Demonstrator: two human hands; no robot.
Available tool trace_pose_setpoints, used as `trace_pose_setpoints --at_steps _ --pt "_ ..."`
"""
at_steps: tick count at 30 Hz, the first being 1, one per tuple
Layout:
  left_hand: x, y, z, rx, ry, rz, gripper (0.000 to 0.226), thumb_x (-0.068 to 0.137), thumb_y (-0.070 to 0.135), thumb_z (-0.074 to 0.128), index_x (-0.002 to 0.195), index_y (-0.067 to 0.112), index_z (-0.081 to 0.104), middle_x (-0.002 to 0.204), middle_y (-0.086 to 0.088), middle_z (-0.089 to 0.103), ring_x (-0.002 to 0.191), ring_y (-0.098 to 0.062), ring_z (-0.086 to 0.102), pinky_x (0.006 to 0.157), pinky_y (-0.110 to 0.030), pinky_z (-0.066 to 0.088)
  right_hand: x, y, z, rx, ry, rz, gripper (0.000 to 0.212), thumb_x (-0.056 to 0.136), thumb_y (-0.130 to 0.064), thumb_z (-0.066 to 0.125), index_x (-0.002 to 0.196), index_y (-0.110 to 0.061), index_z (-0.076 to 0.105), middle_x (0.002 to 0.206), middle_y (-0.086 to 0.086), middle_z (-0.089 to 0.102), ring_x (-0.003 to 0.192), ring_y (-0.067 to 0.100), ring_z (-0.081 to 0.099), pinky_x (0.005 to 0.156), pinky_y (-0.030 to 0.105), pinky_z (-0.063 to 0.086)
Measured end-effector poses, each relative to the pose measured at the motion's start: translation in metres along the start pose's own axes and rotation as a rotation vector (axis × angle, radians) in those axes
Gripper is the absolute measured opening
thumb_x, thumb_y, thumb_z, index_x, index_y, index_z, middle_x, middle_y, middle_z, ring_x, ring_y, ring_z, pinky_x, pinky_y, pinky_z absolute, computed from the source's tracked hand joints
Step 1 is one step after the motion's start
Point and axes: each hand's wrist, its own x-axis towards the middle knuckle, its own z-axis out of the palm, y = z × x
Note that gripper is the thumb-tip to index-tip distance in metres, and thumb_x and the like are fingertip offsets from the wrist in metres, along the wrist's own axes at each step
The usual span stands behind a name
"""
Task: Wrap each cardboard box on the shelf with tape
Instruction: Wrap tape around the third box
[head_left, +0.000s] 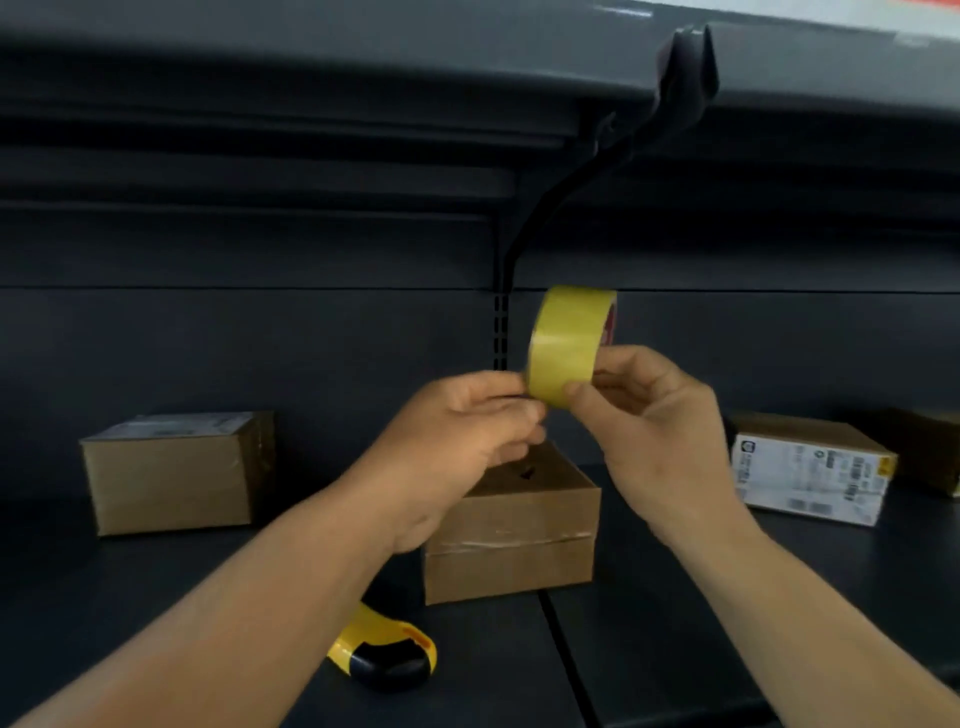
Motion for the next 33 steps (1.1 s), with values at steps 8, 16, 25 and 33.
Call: trace_pose_setpoints --at_steps 8,16,25,33 --pt "-0.008 -0.009 -0.007 -0.159 0.074 0.052 0.043 0.088 0.004 0.062 0.126 0.022 0.057 0.107 -0.005 0.072 0.101 -0.013 0.068 0.091 -0.026 0.052 -0.005 0.004 0.014 -0.129 -0.027 -0.197 0.016 0.079 -0.012 0.072 0.088 -0.022 0.065 0.079 -0.014 0.067 0.076 0.000 0.063 0.068 0.008 0.046" --pt "-0.012 -0.013 -0.002 -0.225 0.156 0.101 0.036 0.087 0.009 0.064 0.118 0.027 0.060 0.098 -0.003 0.075 0.098 -0.012 0.069 0.091 -0.030 0.051 -0.007 0.007 0.021 -0.196 -0.008 -0.291 0.019 0.077 -0.010 0.073 0.084 -0.020 0.060 0.078 -0.015 0.062 0.076 -0.001 0.060 0.066 0.005 0.044" --pt "-0.010 -0.020 0.000 -0.320 0.228 0.068 0.022 0.086 0.008 0.065 0.107 0.017 0.066 0.099 -0.007 0.074 0.095 -0.015 0.070 0.091 -0.033 0.054 -0.009 0.021 0.026 -0.328 0.016 -0.365 0.020 0.074 -0.012 0.077 0.081 -0.014 0.058 0.077 -0.006 0.060 0.073 0.004 0.055 0.063 0.016 0.046" --pt "-0.008 -0.025 -0.003 -0.393 0.212 0.040 0.028 0.088 0.006 0.062 0.115 0.013 0.065 0.105 -0.006 0.073 0.102 -0.016 0.068 0.095 -0.034 0.051 -0.014 0.028 0.028 -0.432 0.013 -0.505 0.030 0.070 -0.007 0.080 0.076 -0.014 0.051 0.073 -0.006 0.054 0.070 0.006 0.049 0.062 0.009 0.041"
